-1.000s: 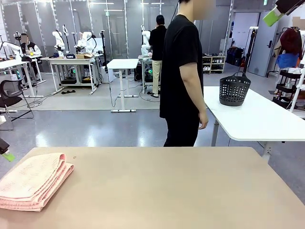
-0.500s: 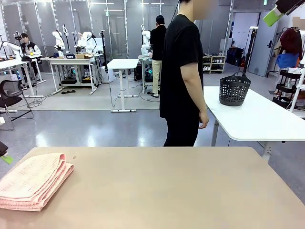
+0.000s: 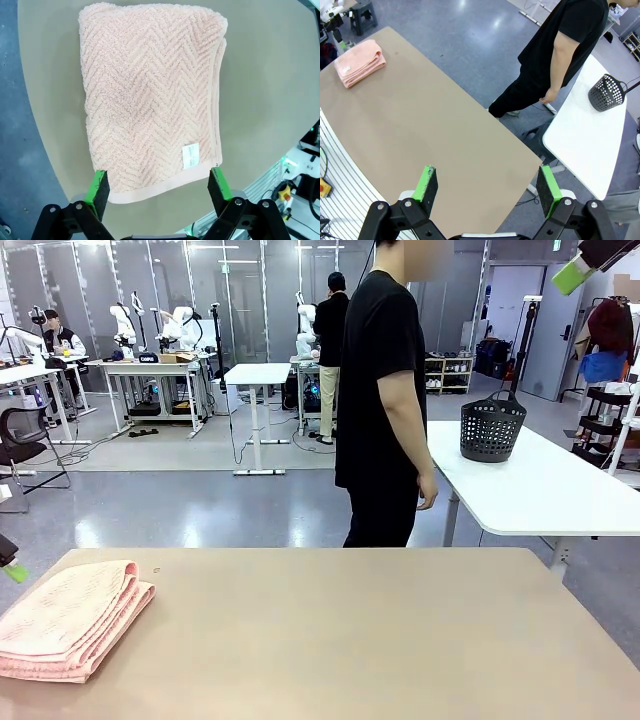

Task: Fold the towel.
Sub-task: Pick up the 100 cm Hotel Towel and place it on the left side of the table.

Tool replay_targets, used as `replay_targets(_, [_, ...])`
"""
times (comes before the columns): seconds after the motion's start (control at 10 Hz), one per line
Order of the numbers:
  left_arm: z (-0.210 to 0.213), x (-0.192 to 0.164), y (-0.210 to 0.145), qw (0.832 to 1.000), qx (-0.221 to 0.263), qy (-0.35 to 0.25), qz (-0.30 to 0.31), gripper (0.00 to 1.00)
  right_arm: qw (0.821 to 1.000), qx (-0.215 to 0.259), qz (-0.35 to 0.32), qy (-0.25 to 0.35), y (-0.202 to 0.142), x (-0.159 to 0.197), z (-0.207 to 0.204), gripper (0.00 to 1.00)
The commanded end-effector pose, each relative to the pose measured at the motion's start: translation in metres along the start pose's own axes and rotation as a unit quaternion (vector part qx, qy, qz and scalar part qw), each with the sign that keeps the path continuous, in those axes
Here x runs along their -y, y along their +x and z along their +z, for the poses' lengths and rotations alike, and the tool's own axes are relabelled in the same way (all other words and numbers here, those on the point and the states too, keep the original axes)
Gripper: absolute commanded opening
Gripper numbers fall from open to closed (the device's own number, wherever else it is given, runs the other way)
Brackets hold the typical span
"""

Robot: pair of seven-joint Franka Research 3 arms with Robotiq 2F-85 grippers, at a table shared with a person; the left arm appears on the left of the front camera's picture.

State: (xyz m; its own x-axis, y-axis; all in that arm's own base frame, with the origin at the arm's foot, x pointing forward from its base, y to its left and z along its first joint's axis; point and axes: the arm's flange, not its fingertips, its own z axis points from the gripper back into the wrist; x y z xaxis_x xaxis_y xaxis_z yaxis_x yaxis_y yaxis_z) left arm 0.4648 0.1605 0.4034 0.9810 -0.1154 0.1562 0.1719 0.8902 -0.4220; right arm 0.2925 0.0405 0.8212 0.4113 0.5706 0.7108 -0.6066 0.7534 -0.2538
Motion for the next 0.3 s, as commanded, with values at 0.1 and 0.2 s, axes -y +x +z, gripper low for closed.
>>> replay_targets(0.1, [0.0029,0.0011,0.0037,1.000,0.002,-0.007,0.001,1.00,1.000,-0.001,-0.006,-0.004,-0.0004,-0.0010,0.0003,1.00])
replay_targets(0.2, [0.0029,0.0011,0.0037,1.000,0.002,-0.007,0.001,1.00,1.000,-0.001,-0.006,-0.004,-0.0004,-0.0010,0.0003,1.00])
